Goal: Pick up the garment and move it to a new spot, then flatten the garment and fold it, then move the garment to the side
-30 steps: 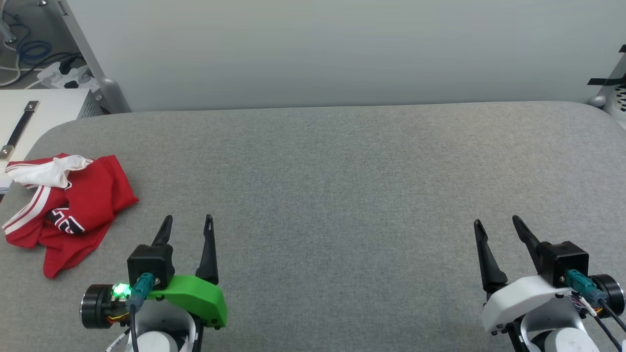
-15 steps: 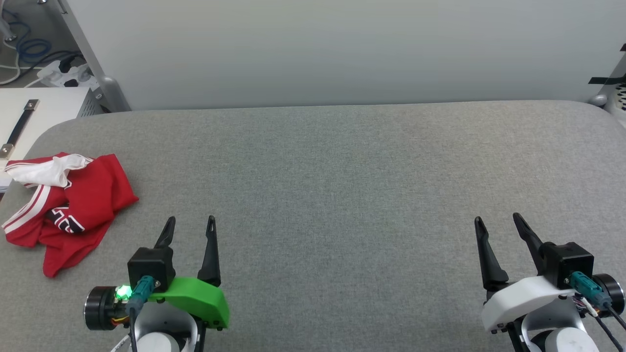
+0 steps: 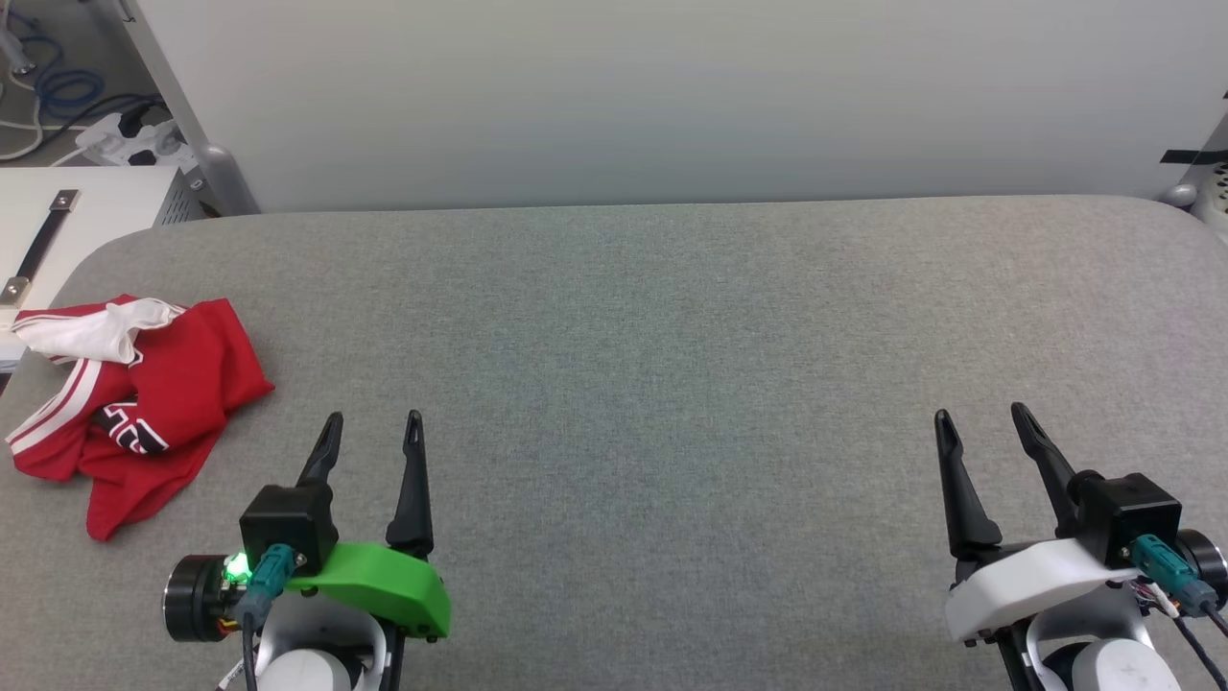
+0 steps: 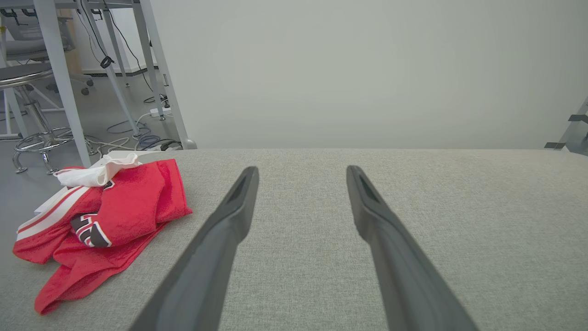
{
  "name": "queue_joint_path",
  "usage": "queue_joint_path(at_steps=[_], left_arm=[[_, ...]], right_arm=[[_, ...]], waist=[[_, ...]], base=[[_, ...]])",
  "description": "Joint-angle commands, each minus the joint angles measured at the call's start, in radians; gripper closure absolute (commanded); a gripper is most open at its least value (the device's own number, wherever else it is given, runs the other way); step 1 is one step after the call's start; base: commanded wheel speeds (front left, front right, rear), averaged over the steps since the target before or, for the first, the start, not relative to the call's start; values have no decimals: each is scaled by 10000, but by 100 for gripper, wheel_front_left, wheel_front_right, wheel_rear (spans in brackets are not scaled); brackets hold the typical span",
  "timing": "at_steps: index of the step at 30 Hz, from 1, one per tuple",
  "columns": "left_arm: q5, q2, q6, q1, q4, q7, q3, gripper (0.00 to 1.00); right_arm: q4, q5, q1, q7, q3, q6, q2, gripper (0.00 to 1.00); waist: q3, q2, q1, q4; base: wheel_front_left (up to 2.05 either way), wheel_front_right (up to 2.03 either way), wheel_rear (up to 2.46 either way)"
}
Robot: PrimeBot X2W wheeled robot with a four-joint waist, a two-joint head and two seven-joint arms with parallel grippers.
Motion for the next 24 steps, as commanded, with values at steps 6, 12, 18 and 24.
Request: queue_joint_path(at_steps=[6, 12, 18, 24], left_arm=[[-138, -29, -100, -24, -59, -214, -64, 0], [-220, -32, -123, -13, 9, -338, -106, 0], [-303, -35, -168, -20, 149, -467, -194, 0], [-390, -38, -203, -32, 395, -590, -284, 0]], right_arm=[[-192, 88, 14, -201, 0, -5, 9, 0], [-229, 138, 57, -323, -2, -6, 10, 0], [-217, 203, 76, -450, 22, -6, 11, 0], [-174, 293, 72, -572, 29, -7, 12, 0]], waist=[[12, 0, 0, 15], [19, 0, 0, 36], [45, 0, 0, 58], [108, 0, 0, 56]], base=[[0, 0, 0], [0, 0, 0], [0, 0, 0], [0, 0, 0]])
